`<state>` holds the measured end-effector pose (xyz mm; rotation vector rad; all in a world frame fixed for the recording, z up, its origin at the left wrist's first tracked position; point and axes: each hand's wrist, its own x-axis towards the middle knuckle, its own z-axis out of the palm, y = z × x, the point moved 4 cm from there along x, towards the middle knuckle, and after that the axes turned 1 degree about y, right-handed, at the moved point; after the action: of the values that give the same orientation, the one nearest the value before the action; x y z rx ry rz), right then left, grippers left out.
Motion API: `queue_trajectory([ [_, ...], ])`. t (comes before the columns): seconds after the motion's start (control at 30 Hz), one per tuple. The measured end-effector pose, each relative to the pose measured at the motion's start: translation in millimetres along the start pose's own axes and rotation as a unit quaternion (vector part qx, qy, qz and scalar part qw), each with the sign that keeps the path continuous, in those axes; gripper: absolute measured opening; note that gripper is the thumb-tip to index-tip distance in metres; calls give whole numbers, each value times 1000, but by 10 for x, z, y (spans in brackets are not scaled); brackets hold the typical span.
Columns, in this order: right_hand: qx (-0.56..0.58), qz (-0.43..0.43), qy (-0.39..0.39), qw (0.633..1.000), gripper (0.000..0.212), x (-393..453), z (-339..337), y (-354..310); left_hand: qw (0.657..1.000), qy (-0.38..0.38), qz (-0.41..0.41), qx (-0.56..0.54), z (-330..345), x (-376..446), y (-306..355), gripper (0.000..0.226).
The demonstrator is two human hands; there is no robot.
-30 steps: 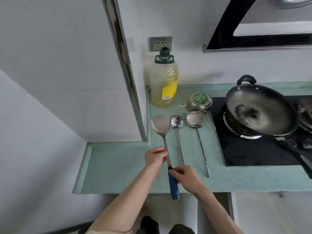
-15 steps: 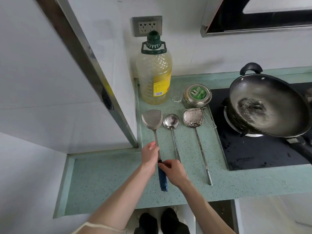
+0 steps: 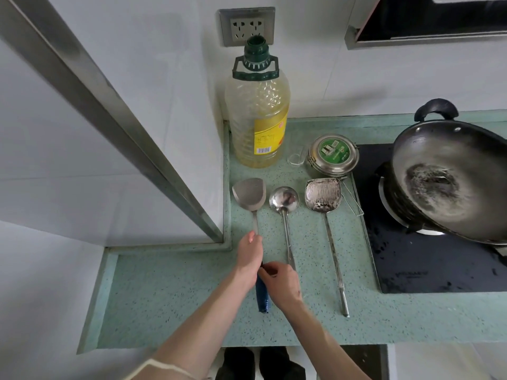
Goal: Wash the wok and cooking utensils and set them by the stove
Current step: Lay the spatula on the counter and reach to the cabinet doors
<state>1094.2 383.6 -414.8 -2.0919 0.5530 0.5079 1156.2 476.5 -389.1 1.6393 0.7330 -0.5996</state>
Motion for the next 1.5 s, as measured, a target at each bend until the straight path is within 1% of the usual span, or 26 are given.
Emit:
queue_trajectory([
  [0.07, 14, -6, 25, 1000, 16, -10, -25, -38, 1000, -5, -5, -7, 10, 25, 1, 53],
  [0.13, 20, -14, 39, 999, 17, -13, -41, -55, 1000, -8, -6, -14, 10, 20, 6, 54],
  [0.33, 14, -15, 51, 998, 19, 27, -18, -60, 999, 1, 13, -33, -14, -29, -11, 55],
  [0.4, 15, -12, 52, 998, 18, 33, -4, -59, 999, 6, 6, -33, -52, -35, -47, 49],
  [0.43, 14, -11, 53, 998, 17, 36, 3, -62, 999, 8, 7, -36, -70, -12, -85, 42],
  [0.47, 11, -11, 55, 998, 15, 35, 4, -74, 1000, 8, 5, -28, -75, -2, -117, 32],
  [0.5, 4, -13, 55, 998, 13, 33, 3, -92, 1000, 9, 10, -15, -71, -16, -122, 30],
  [0.57, -15, -18, 49, 999, 12, 33, -5, -127, 1000, 10, 15, 0, -68, -74, -122, 38],
  [0.67, -16, -34, 29, 999, 16, 39, -34, -139, 999, 9, 34, 9, -88, -114, -134, 30],
  [0.73, -16, -53, 18, 998, 20, 40, -63, -131, 998, 13, 53, 20, -123, -206, -85, 39],
  [0.8, -36, -82, 14, 996, 24, 15, -115, -146, 995, 18, 80, 60, -173, -295, -79, 42],
  [0.87, -61, -118, 30, 991, 32, -38, -211, -170, 986, 31, 120, 113, -233, -372, -112, 45],
  [1.0, -126, -190, 83, 970, 38, -213, -511, -229, 953, 73, 210, 206, -402, -582, -158, 48],
  [1.07, -164, -231, 111, 953, 42, -275, -642, -240, 928, 100, 258, 251, -487, -703, -154, 47],
  [1.17, -228, -271, 141, 925, 52, -390, -767, -244, 888, 134, 316, 307, -595, -898, -161, 46],
  [1.3, -287, -289, 191, 893, 65, -668, -878, -282, 825, 162, 380, 386, -673, -1122, -155, 51],
  [1.4, -311, -288, 215, 880, 65, -918, -945, -264, 786, 165, 420, 422, -662, -1309, -151, 53],
  [1.5, -324, -269, 247, 873, 64, -1240, -1029, -219, 746, 162, 467, 446, -637, -1568, -178, 50],
])
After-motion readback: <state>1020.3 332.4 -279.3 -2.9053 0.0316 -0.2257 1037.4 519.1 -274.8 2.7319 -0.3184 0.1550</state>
